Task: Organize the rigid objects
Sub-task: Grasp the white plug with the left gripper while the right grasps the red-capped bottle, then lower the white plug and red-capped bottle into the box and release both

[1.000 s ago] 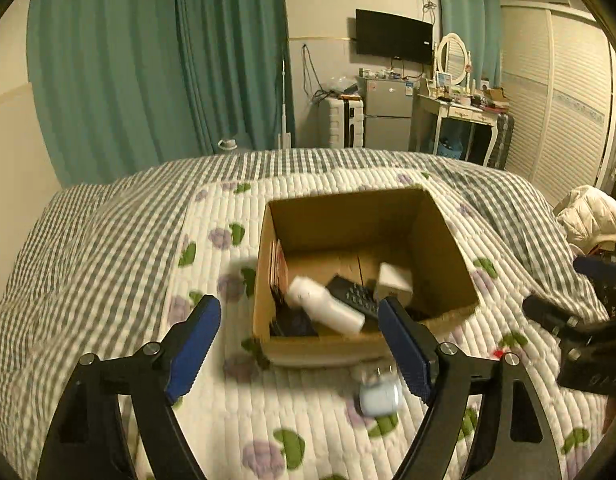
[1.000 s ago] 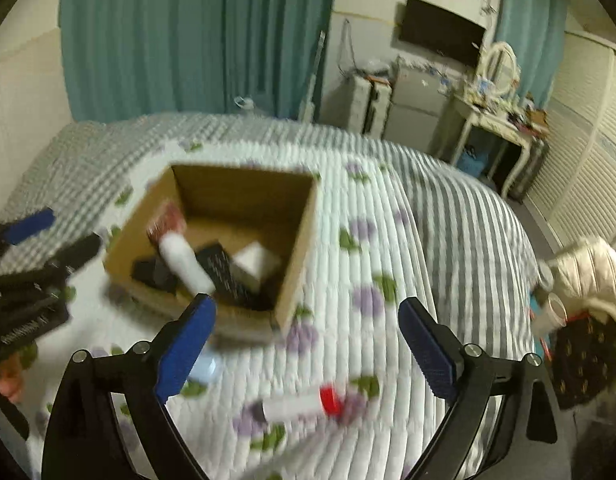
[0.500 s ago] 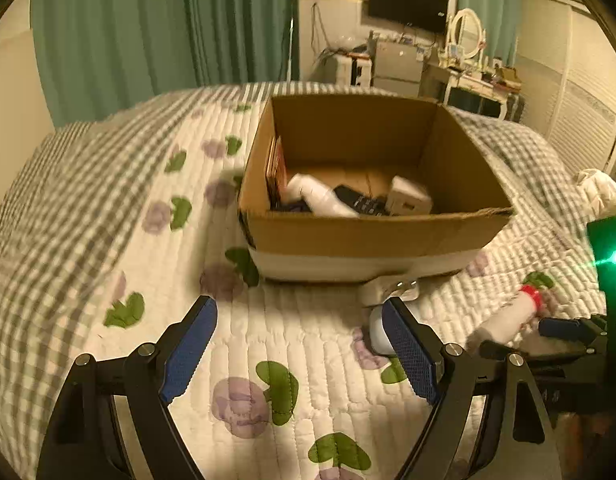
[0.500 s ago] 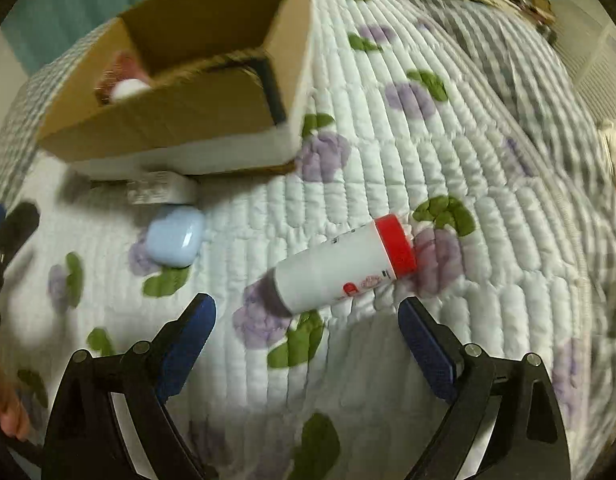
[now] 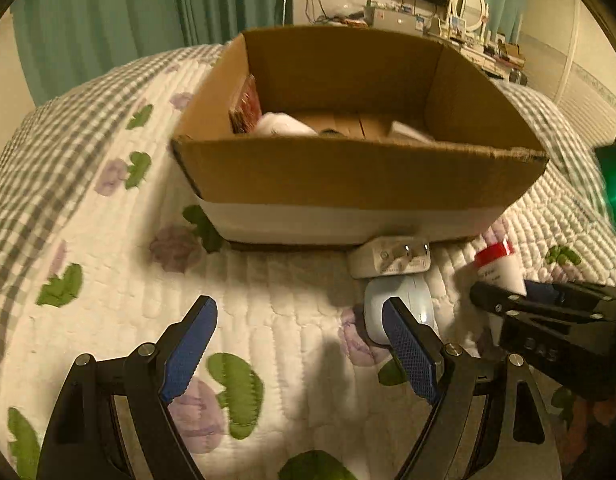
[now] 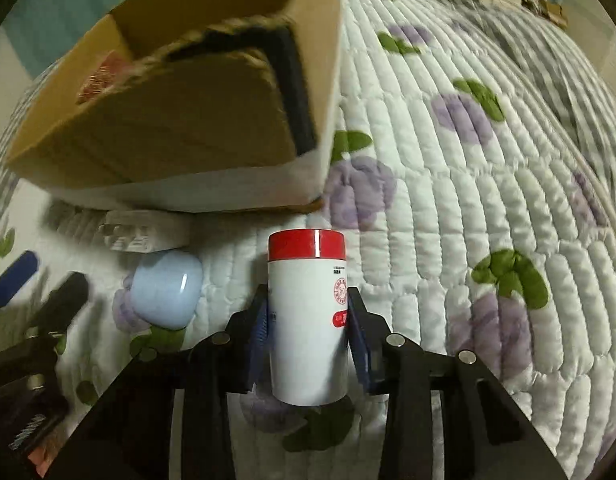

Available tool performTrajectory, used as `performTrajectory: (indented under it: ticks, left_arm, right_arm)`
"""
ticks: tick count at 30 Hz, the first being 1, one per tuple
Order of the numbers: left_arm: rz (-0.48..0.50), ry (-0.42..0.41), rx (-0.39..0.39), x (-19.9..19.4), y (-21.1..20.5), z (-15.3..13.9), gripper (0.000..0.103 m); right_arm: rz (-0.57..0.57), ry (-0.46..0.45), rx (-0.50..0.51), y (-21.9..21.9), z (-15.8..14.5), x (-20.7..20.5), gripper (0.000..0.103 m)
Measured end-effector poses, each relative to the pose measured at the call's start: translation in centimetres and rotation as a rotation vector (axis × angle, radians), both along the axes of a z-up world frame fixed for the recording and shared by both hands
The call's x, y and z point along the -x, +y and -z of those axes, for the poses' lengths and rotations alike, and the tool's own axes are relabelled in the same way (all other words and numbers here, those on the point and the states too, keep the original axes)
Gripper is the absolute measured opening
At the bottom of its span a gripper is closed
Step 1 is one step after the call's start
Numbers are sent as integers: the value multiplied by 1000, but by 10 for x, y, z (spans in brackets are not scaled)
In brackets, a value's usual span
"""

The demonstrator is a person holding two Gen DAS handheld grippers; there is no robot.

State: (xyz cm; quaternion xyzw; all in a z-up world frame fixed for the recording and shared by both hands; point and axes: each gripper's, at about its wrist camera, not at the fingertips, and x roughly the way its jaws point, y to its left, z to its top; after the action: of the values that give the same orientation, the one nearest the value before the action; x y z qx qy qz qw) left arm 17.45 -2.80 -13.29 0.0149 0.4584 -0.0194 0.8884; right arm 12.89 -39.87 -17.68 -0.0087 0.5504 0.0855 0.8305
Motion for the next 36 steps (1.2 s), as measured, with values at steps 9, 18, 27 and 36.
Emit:
performTrajectory:
  ticks: [9, 18, 27, 36]
  left_arm:
    - [12, 17, 18, -12, -24, 12, 87]
    - [-2, -2, 27, -29, -39, 22, 85]
    - [31, 10, 25, -40, -55, 25, 42]
    - [40, -61, -8, -9, -49, -12, 41]
  right_arm:
    - [-64, -61, 4, -4, -22, -5, 36]
    - [-95, -74, 3, -10, -33, -18, 35]
    - [-75, -90, -24, -23, -39, -19, 35]
    - [-66, -127, -38, -24, -48, -8, 35]
